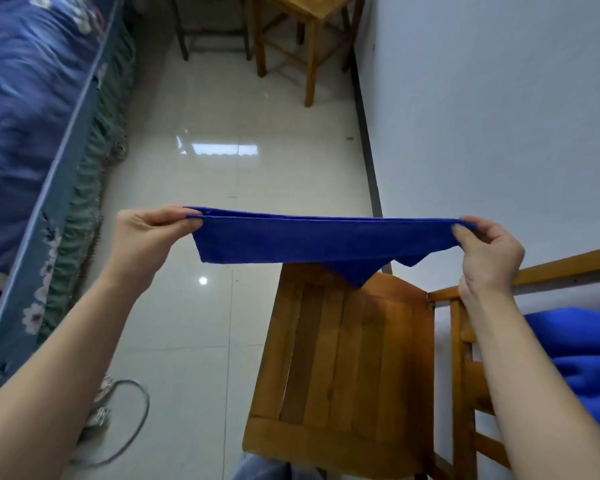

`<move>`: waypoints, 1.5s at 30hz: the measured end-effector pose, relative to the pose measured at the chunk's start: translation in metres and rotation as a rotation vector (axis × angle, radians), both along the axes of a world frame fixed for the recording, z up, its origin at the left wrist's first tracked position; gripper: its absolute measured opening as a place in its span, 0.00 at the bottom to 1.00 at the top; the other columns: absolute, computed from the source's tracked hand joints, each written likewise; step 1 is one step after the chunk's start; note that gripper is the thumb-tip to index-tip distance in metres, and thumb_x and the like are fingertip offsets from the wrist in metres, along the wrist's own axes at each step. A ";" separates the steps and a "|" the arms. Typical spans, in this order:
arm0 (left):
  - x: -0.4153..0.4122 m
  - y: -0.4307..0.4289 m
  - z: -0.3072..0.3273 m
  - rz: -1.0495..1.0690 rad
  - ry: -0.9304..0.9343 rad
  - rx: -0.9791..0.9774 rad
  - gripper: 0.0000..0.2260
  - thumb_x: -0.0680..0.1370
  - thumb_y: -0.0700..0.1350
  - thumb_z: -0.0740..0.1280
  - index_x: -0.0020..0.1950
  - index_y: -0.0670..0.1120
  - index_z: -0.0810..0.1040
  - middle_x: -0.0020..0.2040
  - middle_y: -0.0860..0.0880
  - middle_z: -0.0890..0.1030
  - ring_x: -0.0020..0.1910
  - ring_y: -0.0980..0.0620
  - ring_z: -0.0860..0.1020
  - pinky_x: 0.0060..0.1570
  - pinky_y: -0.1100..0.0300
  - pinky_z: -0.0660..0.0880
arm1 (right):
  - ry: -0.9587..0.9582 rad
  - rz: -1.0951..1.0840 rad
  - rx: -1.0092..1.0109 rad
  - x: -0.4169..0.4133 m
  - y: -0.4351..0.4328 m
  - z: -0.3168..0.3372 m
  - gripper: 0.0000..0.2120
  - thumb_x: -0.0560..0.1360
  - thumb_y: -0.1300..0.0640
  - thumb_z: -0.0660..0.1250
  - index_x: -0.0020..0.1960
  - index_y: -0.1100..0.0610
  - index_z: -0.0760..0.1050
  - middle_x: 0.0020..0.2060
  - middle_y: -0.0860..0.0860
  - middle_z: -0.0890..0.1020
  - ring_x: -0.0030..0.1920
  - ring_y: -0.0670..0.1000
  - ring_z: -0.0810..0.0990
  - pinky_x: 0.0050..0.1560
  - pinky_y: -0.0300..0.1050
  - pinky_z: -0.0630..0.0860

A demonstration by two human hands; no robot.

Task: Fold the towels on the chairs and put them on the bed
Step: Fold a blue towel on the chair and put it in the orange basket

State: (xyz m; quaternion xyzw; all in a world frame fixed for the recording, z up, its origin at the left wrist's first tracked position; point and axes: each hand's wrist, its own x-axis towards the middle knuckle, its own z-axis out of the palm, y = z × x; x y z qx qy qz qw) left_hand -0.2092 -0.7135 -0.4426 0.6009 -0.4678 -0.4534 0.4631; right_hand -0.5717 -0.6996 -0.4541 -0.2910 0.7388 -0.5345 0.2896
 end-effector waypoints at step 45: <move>-0.008 0.144 -0.122 -0.119 -0.007 0.702 0.11 0.70 0.27 0.68 0.35 0.42 0.79 0.27 0.53 0.82 0.35 0.53 0.78 0.33 0.73 0.74 | -0.057 -0.164 0.548 0.008 0.187 -0.110 0.06 0.77 0.66 0.58 0.46 0.64 0.73 0.35 0.53 0.73 0.40 0.52 0.72 0.35 0.40 0.67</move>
